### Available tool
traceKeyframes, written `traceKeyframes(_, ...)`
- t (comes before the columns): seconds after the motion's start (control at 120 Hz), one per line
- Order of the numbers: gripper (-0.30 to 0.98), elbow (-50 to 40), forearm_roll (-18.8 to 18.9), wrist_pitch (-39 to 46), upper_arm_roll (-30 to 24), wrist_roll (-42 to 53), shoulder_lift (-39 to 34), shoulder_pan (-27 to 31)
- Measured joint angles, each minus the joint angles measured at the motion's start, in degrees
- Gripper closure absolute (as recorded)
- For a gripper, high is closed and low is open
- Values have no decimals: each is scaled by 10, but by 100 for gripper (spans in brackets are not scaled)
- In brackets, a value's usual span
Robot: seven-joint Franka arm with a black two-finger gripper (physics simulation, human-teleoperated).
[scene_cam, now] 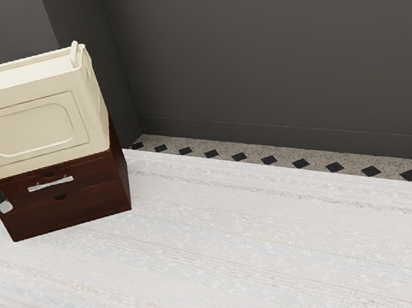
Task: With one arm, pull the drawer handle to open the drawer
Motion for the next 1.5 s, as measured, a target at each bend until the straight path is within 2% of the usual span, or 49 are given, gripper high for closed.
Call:
traceKeyframes(0.292, 0, 38, -10, 176, -12, 162, 156, 3)
traceKeyframes(0.5, 0, 100, -11, 232, -8, 238, 267, 10)
traceKeyframes(0.675, 0, 132, -12, 256, -1, 280, 321, 14)
traceKeyframes(0.875, 0, 142, -8, 273, 0, 286, 345, 18)
traceKeyframes(1.0, 0, 145, 54, 279, 1, 264, 347, 5)
traceKeyframes(1.125, 0, 146, 83, 278, 1, 235, 351, 3)
traceKeyframes(1.292, 0, 159, 95, 277, 12, 196, 376, 9)
traceKeyframes(1.5, 0, 173, 105, 277, 12, 153, 390, -14)
